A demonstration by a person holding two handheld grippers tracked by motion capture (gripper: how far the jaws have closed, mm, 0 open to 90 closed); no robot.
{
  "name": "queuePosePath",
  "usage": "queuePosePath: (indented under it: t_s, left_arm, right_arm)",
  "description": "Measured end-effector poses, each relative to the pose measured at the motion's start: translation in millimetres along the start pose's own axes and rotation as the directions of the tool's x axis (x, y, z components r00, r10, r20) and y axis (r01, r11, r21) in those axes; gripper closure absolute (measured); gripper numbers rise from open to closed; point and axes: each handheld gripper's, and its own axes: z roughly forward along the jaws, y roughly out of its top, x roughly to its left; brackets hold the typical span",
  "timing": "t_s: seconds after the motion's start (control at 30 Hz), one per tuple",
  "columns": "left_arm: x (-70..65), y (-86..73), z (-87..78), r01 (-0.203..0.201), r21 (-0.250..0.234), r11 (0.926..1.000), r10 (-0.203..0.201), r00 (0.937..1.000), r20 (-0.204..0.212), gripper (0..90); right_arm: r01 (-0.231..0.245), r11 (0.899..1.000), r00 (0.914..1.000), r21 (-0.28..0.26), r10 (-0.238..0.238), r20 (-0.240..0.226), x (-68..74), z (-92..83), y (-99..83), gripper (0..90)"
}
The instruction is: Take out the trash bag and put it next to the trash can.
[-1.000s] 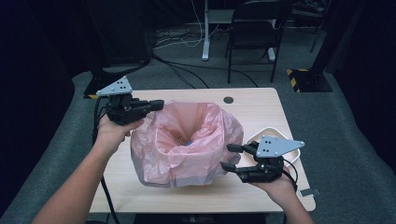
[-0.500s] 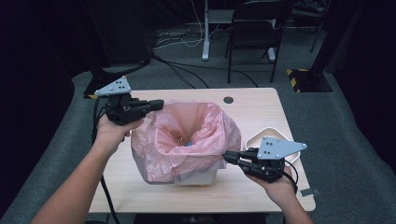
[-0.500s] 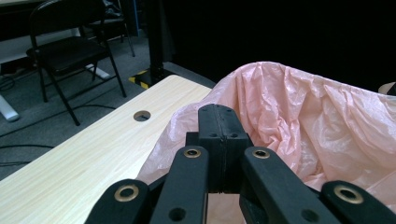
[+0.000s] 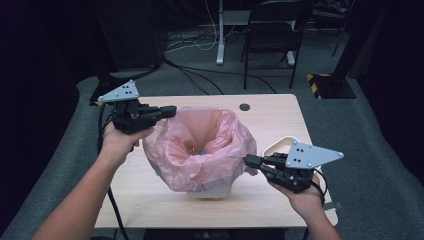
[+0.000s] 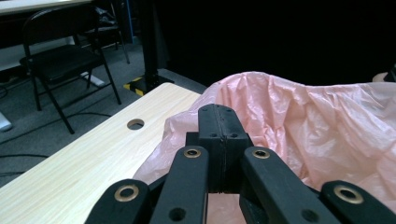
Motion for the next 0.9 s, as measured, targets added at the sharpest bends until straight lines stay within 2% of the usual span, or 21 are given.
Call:
queuePosePath:
  t_s: [0.43, 0.9]
  left_arm:
    - [-9.7, 8.9, -6.3, -0.021, -0.031, 0.9993, 0.022, 0.9996, 0.018, 90.0]
    - [-15.3, 14.0, -14.7, -0.012, -0.066, 0.9978, 0.015, 0.9983, 0.057, 90.0]
  right_arm:
    - [0.063, 0.998, 0.998, -0.011, -0.063, 0.008, -2.4, -2.5, 30.7, 89.6]
    - [0.112, 0.994, 0.9935, -0.017, -0.113, -0.015, -3.3, 9.1, 59.2, 89.6]
